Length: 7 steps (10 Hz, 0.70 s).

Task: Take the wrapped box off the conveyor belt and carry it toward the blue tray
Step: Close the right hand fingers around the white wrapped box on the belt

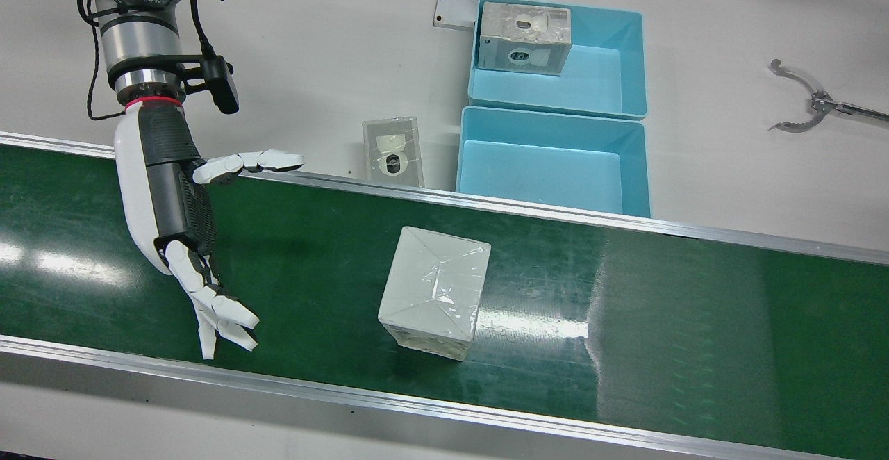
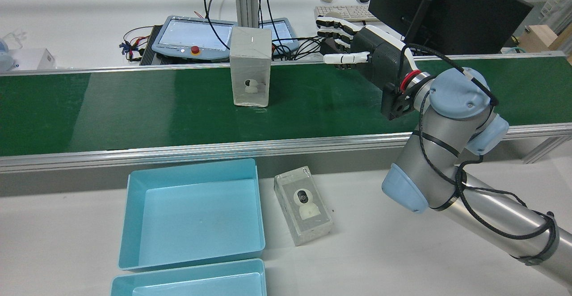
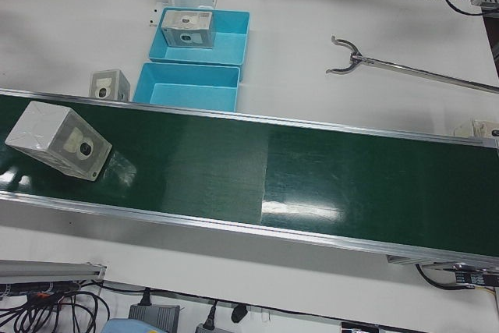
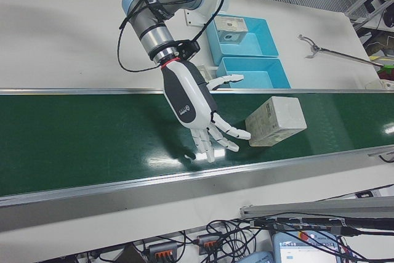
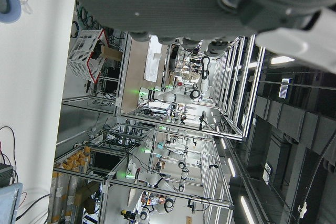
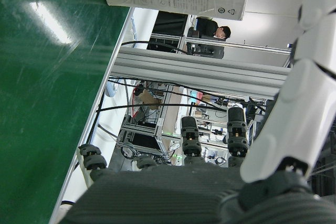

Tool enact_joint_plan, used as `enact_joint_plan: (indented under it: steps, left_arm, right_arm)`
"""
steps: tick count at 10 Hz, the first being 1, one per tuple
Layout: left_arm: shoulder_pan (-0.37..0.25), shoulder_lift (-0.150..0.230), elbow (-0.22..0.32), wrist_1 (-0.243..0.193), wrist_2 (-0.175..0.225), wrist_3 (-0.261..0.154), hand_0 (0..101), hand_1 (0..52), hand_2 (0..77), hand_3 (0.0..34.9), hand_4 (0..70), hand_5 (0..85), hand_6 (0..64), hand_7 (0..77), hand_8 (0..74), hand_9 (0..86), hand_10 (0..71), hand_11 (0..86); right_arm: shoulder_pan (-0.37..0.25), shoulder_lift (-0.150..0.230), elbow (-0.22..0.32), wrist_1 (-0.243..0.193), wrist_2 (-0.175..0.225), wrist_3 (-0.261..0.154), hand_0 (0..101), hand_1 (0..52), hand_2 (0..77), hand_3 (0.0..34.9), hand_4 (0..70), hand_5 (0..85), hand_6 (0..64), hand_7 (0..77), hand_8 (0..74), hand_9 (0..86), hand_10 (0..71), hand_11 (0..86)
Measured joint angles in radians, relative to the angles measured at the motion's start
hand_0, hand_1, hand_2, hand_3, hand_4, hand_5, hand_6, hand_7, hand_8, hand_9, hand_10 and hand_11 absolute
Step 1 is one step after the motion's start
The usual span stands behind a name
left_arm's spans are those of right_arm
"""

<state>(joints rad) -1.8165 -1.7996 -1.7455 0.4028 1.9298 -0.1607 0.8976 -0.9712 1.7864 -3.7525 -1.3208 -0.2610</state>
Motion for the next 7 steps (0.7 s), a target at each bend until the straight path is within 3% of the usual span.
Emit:
enact_joint_plan:
  steps: [3, 7]
  left_arm:
    - [0.000, 0.000, 0.000, 0.000, 0.000, 0.000, 0, 0.0, 1.1, 0.0, 0.0, 0.5, 0.0, 0.5, 0.5, 0.5, 0.0, 0.0]
    - [0.000, 0.000, 0.000, 0.000, 0.000, 0.000, 0, 0.0, 0.5, 0.0, 0.0, 0.5, 0.0, 0.5, 0.5, 0.0, 0.5, 0.0]
  right_arm:
    - [-0.011, 0.008, -0.015, 0.002, 0.001, -0.001, 40, 8.2, 11.4, 30.2, 10.9, 15.3, 0.0, 15.3, 0.0, 2.7, 4.9, 8.2]
    - [-0.017, 0.024, -0.072, 0.055, 0.001, 0.000, 40, 8.2, 12.5, 30.2, 13.1, 16.4, 0.0, 15.3, 0.0, 2.2, 3.8, 6.5]
